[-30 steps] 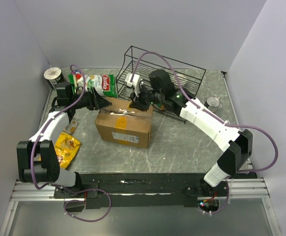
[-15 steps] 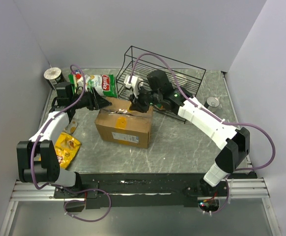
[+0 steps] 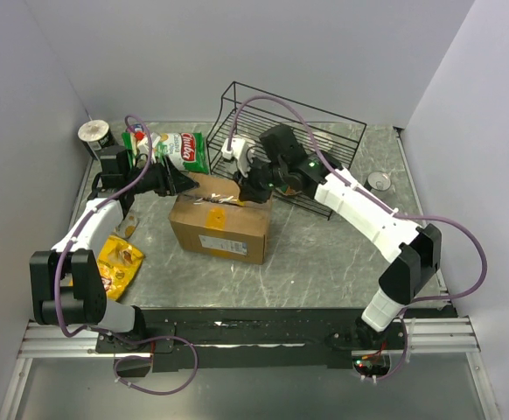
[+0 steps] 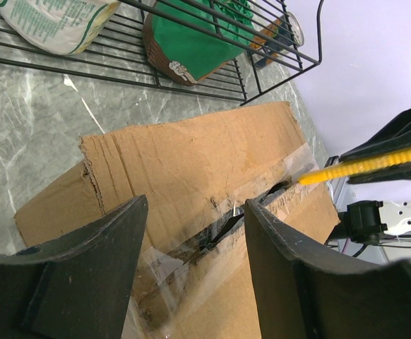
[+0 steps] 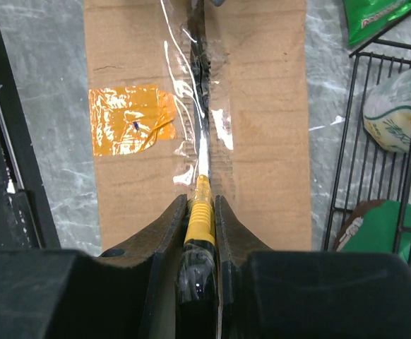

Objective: Unpack the express box

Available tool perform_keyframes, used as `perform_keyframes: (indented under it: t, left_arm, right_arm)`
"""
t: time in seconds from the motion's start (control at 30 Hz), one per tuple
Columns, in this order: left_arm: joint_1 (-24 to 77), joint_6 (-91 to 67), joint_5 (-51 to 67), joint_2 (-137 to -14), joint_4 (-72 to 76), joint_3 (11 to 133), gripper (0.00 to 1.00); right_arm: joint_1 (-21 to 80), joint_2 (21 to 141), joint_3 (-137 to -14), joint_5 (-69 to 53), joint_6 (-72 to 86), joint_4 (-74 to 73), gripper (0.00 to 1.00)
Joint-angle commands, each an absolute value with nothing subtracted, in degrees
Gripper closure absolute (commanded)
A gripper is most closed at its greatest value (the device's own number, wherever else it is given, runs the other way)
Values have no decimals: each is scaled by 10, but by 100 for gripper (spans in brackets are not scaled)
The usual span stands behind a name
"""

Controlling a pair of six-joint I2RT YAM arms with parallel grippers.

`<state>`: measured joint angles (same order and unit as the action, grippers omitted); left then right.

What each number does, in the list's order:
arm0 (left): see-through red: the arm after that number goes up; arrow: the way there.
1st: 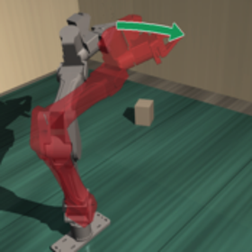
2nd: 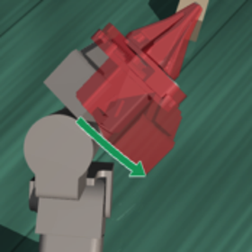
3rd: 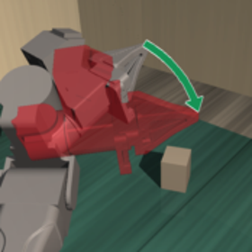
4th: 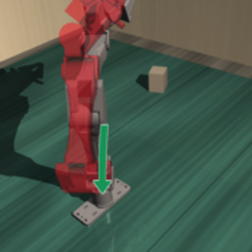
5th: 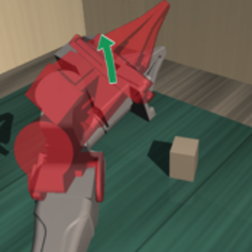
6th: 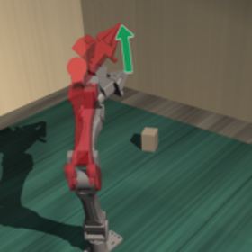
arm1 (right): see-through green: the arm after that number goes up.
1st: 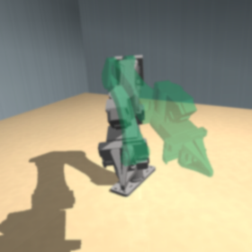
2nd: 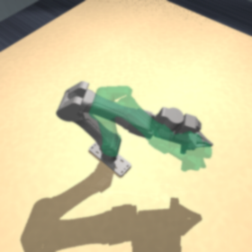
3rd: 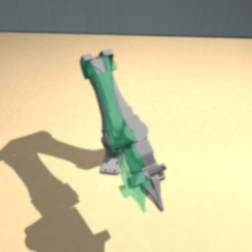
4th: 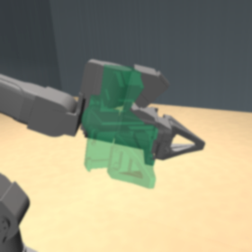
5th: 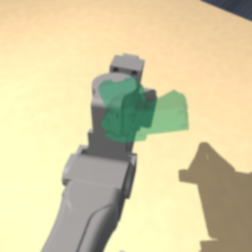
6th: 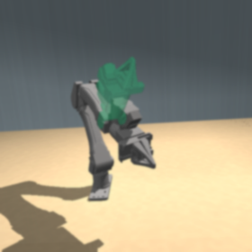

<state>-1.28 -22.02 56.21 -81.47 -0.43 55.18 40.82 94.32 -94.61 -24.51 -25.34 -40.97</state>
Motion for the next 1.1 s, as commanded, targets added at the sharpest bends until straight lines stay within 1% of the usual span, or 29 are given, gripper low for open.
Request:
perform_keyframes:
  t: [0.0, 0.33, 1.07]
  left_arm:
    - [-10, -217, 546, -822, -19, 542, 36]
    - [-10, -216, 546, -829, -17, 544, 36]
    - [-7, -192, 533, -824, -26, 540, 37]
  right_arm:
    - [392, 937, -993, -231, -263, -465, 100]
    - [360, 912, -995, -240, -278, -506, 100]
    - [339, 867, -962, -238, -308, -588, 100]
